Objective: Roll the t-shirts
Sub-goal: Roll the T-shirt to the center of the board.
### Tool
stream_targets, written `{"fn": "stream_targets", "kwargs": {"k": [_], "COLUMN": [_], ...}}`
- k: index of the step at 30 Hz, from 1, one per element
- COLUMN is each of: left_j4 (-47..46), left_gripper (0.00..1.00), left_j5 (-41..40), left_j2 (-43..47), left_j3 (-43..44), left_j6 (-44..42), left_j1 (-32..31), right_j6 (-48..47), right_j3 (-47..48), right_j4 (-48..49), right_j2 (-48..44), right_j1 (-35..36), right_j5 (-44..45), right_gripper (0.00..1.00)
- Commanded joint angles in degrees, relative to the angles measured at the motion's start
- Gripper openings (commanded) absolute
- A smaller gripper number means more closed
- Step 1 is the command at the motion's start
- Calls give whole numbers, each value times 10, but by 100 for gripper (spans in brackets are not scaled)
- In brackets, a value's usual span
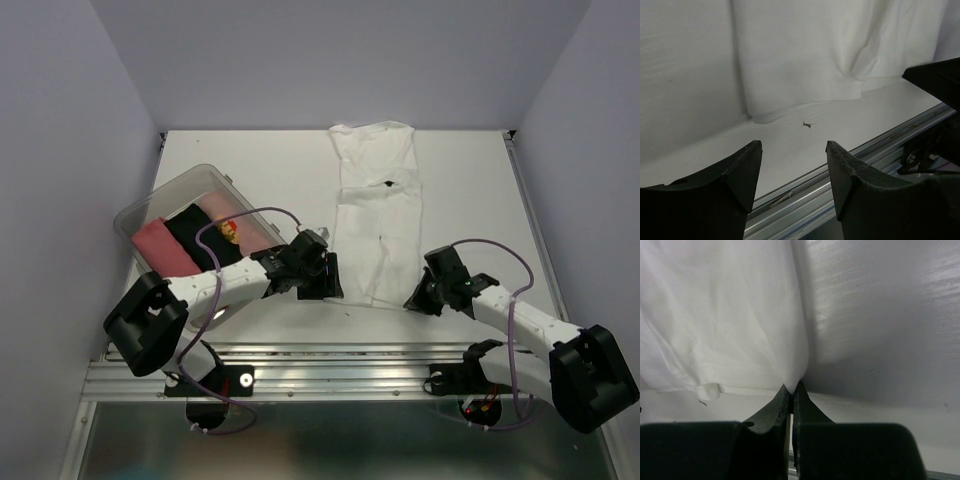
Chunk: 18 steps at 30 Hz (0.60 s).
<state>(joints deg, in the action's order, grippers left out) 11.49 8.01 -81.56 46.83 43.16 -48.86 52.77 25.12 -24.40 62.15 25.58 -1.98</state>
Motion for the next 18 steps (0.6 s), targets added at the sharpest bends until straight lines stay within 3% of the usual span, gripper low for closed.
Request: {"fn": "stream_targets", "kwargs": {"k": [1,10,18], "left_j4": [-40,-68,-48], "left_gripper": [65,55,55], "left_j5": [23,-27,-74], "left_j2": [0,3,-36], "left_j3": [-30,-51,-35], "left_j6": [50,104,115], "left_j1": [-4,-5,-4], "right_j6": [5,3,0], "right_j3": [-17,-16,-15], "right_j4": [-34,-36,-36], "right_j2": [-19,-20,-23], "right_j1": [1,1,1], "right_j5": [14,8,8], "right_gripper": [1,1,1]}}
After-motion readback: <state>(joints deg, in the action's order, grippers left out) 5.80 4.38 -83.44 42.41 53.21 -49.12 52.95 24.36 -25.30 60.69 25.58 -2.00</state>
